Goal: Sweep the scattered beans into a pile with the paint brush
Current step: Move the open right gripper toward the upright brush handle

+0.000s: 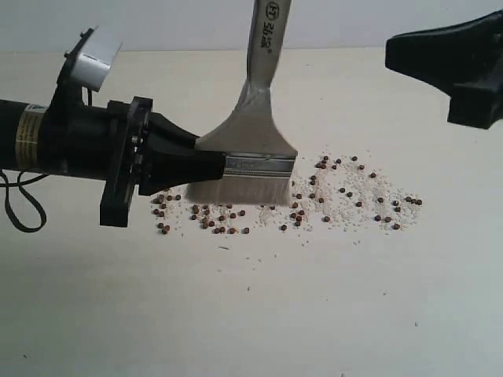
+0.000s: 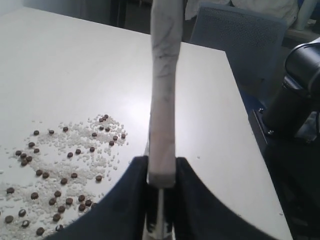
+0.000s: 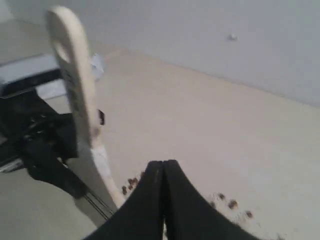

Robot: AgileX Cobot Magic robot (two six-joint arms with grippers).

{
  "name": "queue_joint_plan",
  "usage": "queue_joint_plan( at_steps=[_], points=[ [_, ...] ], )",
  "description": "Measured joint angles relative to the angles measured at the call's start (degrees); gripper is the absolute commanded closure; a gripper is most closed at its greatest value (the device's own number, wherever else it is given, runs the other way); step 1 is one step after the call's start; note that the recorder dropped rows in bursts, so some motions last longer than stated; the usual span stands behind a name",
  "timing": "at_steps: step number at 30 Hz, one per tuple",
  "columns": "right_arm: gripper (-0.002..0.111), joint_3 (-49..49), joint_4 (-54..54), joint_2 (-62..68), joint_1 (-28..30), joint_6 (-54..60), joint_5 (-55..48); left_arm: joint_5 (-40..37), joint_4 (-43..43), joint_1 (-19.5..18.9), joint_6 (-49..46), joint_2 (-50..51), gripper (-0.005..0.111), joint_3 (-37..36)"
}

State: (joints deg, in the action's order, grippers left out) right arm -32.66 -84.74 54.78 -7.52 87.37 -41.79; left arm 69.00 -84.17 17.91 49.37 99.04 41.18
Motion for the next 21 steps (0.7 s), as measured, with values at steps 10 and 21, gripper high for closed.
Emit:
queue_joint_plan(
  at_steps=[10,21],
  points=[
    [0.108,2.0,-12.7,10.3,0.0,28.4,-24.8,0.0,-0.7,0.0,-2.3,0.4,0.107,-0.5],
    [0.044,2.0,-14.2,20.6,0.0,31.2,-23.3,0.0,-1.8,-0.6,-3.2,0.4,0.107,-0.5]
  ],
)
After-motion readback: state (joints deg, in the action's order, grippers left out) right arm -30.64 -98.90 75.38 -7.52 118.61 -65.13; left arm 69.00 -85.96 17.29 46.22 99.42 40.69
